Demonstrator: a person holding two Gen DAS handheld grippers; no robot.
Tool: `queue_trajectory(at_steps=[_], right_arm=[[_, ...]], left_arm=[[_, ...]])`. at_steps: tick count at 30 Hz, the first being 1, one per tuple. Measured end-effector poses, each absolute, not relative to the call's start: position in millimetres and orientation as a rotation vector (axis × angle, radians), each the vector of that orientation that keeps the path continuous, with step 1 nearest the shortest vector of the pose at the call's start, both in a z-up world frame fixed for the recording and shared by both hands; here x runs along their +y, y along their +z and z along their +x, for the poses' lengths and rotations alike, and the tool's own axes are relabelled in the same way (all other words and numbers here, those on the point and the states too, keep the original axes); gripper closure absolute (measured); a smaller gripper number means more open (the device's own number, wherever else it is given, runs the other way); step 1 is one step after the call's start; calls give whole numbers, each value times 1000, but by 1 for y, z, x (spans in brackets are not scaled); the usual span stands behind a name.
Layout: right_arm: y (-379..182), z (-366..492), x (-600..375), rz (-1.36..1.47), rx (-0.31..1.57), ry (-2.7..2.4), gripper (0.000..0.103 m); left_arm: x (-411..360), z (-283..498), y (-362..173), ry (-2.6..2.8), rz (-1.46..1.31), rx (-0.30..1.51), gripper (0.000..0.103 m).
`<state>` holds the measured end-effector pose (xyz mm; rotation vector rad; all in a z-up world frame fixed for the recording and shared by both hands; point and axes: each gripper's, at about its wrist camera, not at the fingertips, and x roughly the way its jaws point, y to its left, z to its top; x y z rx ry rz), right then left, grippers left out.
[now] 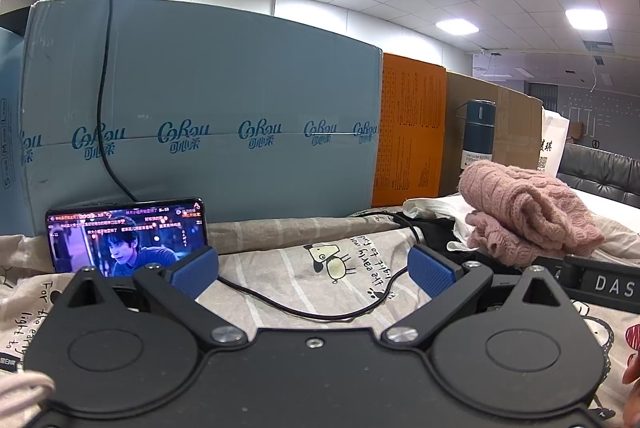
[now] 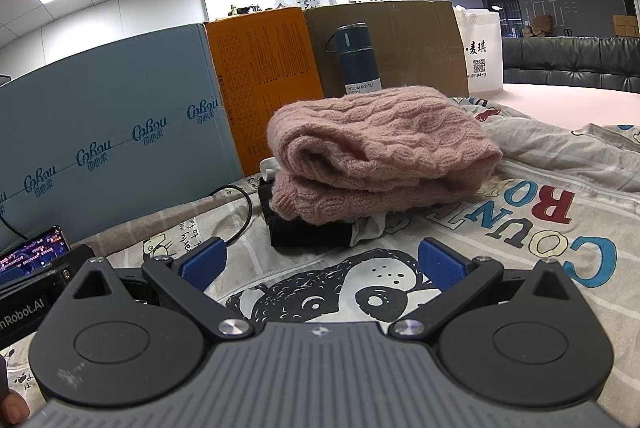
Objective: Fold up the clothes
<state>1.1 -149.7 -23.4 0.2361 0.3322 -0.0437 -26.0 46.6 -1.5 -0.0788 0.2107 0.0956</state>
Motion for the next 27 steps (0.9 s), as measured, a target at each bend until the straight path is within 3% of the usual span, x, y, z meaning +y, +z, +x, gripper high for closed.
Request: queue_trajectory(at_steps=[27], right_arm=[[-23, 1, -150, 236, 335, -44, 0]], left_arm=[[46, -27, -1, 82, -82, 208, 0]])
